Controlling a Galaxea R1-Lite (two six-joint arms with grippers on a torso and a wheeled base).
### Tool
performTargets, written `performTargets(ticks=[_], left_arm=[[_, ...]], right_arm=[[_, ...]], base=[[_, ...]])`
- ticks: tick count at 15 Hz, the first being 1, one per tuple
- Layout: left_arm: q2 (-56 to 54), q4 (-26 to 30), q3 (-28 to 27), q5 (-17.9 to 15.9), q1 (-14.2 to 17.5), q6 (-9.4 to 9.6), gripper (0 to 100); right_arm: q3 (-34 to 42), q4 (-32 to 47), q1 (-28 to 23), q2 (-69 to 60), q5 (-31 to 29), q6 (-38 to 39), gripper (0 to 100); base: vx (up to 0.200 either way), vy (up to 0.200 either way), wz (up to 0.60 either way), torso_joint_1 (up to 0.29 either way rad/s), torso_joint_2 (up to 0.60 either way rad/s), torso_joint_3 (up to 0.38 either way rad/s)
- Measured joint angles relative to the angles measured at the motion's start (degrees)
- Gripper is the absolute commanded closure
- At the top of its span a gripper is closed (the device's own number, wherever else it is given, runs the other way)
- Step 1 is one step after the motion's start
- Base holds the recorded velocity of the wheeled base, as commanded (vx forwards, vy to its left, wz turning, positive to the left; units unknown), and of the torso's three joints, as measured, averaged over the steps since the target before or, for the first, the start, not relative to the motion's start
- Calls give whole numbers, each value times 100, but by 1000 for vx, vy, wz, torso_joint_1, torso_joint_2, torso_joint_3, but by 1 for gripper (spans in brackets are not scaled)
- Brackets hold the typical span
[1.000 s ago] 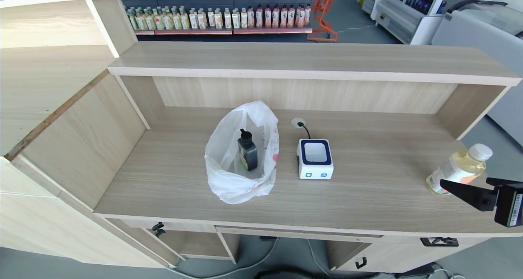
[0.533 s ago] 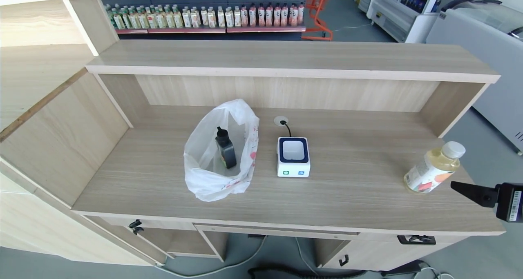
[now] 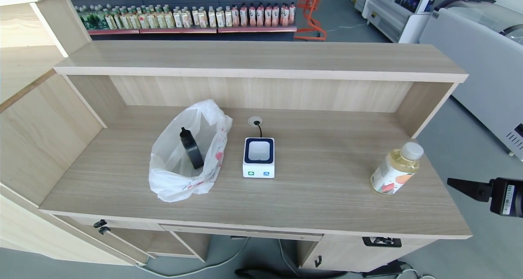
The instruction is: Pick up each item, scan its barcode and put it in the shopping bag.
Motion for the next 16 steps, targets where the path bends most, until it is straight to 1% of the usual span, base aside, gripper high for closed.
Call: performTargets(ticks=[5,8,9,11,13,16], left_arm=[[0,-2,0,-1,2,-2,0],[0,-2,0,0,0,-2,0],[0,0,0,-1,5,-2,0],[0,0,0,0,0,-5,0],[0,0,0,0,0,-2,0],[0,-2,0,0,0,-2,0]], right_arm=[[9,-9,0,235,-150,9,0],[0,-187,24,638,-229,439,0],[-6,-343,94,803,-232,638,0],[2,-955,215,1236,-227,835,0],[24,-1681,390,1718,-226,881,0],[27,-2460,751,2377,-227,928,0]], base=[[0,0,0,0,0,0],[0,0,0,0,0,0],[0,0,0,0,0,0],[0,0,0,0,0,0],[0,0,0,0,0,0],[0,0,0,0,0,0]])
